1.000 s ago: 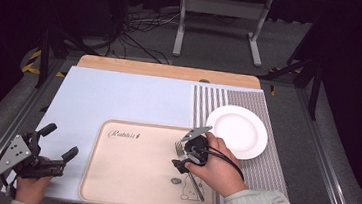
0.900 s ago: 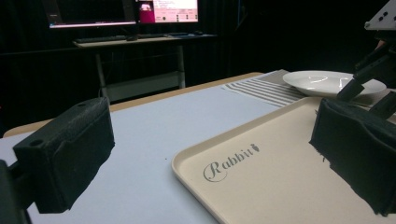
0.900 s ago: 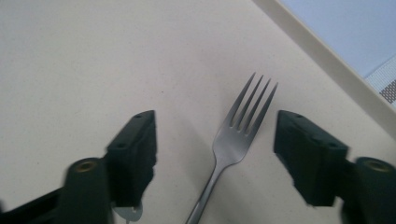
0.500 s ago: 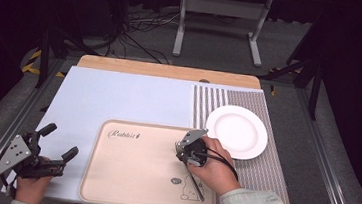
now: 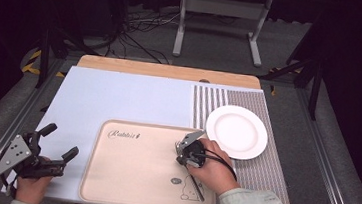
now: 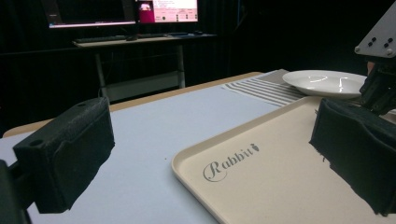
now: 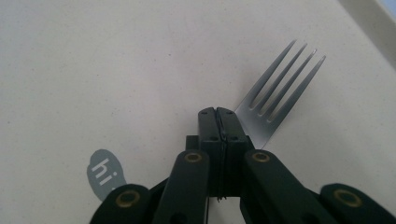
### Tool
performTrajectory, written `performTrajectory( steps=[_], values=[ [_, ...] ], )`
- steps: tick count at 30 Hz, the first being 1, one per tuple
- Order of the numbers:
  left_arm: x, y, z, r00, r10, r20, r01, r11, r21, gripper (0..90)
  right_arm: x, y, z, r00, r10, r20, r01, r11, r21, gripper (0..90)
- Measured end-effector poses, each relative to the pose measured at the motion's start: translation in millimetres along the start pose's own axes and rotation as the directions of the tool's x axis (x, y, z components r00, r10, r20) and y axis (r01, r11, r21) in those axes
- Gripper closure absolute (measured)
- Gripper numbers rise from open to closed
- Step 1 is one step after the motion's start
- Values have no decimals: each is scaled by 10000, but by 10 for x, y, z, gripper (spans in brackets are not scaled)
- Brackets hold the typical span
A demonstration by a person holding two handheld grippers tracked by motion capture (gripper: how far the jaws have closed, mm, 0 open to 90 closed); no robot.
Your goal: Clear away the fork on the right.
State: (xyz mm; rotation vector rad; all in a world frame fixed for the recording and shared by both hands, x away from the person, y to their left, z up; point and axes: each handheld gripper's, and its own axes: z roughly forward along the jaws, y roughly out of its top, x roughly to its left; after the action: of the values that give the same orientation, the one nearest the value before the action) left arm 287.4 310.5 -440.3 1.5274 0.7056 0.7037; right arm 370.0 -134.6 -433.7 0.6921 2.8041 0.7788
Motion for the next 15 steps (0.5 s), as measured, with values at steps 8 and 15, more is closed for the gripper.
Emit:
performTrajectory(
  steps=[8,15],
  values=[
    [3,0,-3,10000,7,-7,-7,10000,-6,2,-82,-47,-35,9994,209,290,-210,9998,39,900],
    [-2,1,3,10000,14,15,-14,10000,-1,2,-154,-107,-71,9976,506,471,-505,9987,-19,900]
  ],
)
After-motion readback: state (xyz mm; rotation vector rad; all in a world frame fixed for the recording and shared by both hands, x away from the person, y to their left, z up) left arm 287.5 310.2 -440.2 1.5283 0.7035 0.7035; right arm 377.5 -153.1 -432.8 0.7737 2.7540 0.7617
